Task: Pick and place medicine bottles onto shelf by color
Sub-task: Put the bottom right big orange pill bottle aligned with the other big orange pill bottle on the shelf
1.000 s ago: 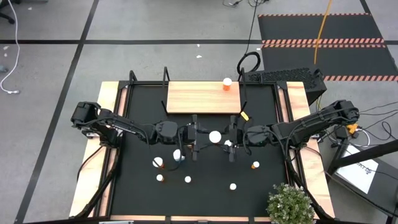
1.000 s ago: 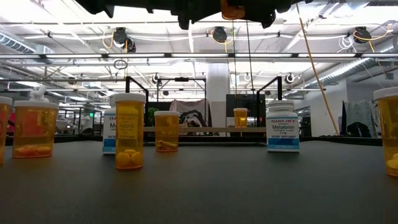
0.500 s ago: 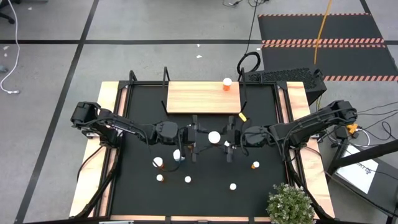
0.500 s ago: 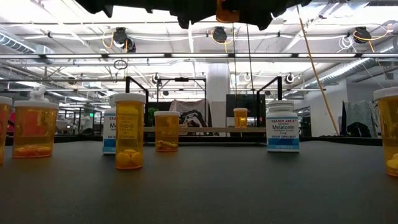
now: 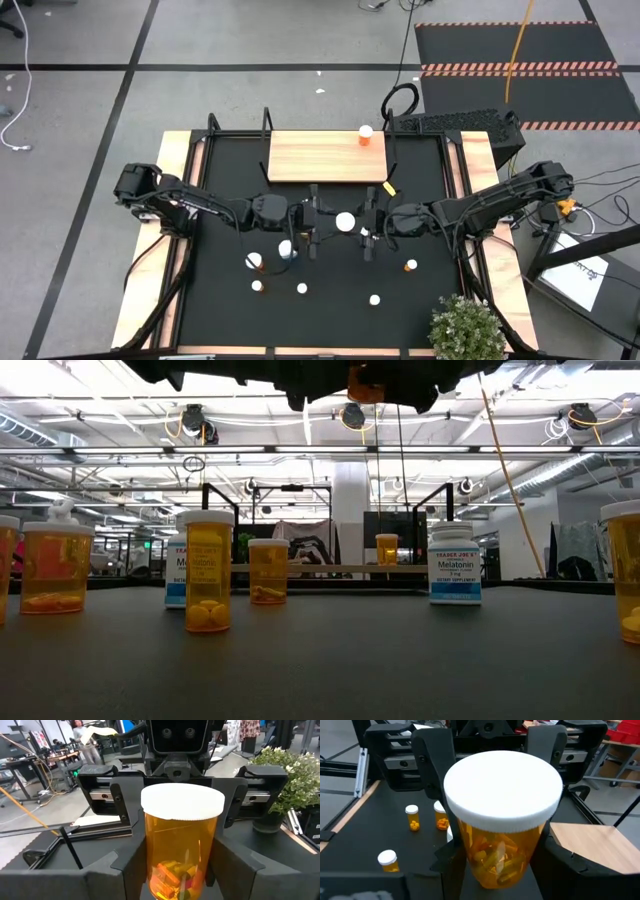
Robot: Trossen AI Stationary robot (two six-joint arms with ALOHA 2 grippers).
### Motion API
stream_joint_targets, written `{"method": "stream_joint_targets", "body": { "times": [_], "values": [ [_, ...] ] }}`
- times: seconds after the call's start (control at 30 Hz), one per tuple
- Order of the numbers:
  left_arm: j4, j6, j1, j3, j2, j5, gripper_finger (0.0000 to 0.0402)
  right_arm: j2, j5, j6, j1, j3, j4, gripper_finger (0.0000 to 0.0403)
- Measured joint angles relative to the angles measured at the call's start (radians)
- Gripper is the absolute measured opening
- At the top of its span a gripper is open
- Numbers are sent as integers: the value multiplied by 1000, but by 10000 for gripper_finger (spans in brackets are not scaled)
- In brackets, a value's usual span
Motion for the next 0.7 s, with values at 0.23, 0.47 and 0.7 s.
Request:
{"method": "stream_joint_targets", "body": {
  "times": [0.23, 0.47, 0.7],
  "values": [
    [-31, -2, 5, 0, 2, -3, 191, -57, 9, 96, 6, 1, -135, 250],
    [-95, 3, 16, -2, 3, -4, 194, -152, 13, 301, 14, 17, -423, 286],
    [-166, -7, 53, -2, 3, -8, 195, -76, 28, 383, 27, 275, -822, 288]
  ]
}}
